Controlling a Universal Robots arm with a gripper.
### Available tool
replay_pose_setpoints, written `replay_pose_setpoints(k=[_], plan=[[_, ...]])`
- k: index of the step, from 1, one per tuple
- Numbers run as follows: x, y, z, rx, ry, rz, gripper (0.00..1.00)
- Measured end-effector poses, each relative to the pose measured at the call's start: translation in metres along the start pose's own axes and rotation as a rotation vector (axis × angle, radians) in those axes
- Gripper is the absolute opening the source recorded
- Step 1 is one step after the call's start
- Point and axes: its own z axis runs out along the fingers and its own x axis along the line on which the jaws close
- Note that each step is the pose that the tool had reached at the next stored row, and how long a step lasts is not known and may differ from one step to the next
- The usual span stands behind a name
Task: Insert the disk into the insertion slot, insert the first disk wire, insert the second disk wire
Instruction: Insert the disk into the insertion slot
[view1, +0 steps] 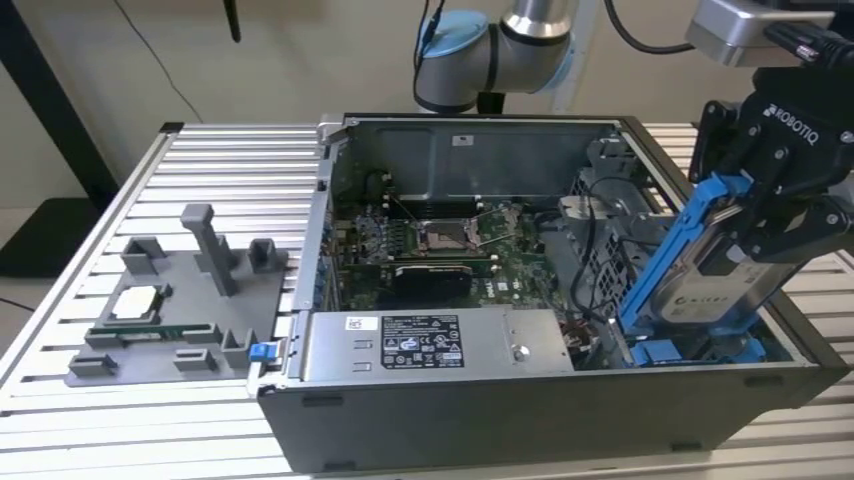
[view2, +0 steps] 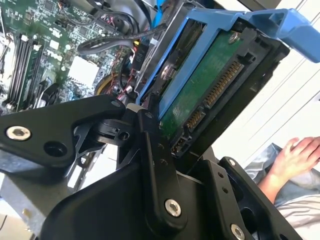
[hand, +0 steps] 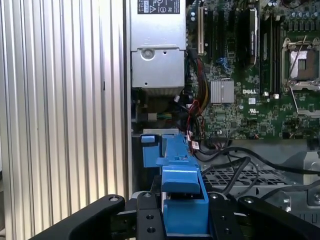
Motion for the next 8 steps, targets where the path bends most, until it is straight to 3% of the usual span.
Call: replay_pose_setpoints(k=[8], plan=[[0.0,-0.0011,0.0046,0.0,0.0,0.0,0.0]])
